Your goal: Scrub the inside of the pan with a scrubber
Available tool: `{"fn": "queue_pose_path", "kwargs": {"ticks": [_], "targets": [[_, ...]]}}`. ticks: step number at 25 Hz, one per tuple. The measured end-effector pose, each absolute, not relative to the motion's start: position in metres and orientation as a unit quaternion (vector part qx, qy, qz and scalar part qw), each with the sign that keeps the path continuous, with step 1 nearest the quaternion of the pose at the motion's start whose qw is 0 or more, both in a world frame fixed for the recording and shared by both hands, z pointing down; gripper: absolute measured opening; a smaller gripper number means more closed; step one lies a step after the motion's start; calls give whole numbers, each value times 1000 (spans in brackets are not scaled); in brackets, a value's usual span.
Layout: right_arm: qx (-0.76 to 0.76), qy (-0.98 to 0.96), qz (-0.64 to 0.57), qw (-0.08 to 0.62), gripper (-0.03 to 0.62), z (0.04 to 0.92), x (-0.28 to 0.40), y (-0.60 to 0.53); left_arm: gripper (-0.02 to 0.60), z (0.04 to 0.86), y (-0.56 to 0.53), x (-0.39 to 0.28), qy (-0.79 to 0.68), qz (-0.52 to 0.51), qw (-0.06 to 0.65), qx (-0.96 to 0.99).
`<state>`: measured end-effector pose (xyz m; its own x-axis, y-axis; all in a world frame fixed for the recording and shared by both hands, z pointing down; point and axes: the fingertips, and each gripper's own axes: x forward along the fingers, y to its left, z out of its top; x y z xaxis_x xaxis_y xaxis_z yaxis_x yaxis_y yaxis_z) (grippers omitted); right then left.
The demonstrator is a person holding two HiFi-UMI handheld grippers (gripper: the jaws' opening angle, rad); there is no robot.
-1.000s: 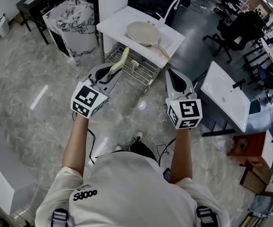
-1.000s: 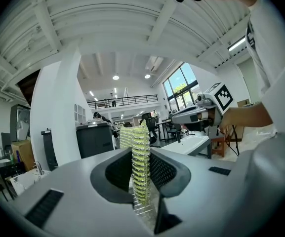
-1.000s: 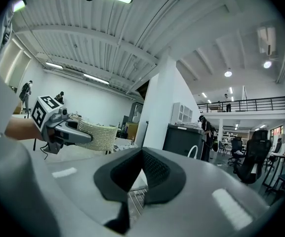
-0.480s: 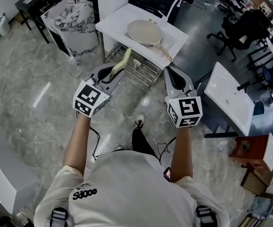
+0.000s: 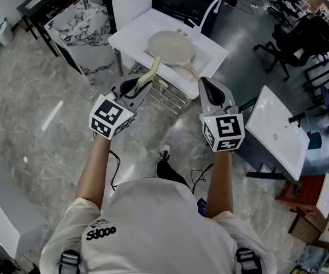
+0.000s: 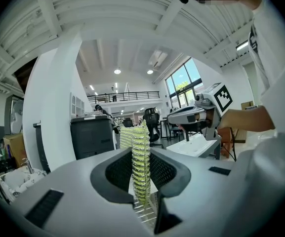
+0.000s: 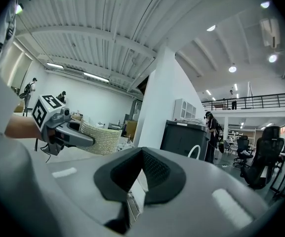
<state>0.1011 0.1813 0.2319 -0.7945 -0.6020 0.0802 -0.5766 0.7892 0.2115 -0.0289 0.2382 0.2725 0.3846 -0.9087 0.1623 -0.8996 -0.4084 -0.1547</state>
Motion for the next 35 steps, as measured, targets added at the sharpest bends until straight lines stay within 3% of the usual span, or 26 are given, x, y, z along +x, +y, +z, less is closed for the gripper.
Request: {"fn": "queue_pose_path", "kwargs": {"ticks": [35], "targets": [[326,-941,-28,84,9,261,121,-53,69,298,15,-36,579,-89,-14,-810]]}}
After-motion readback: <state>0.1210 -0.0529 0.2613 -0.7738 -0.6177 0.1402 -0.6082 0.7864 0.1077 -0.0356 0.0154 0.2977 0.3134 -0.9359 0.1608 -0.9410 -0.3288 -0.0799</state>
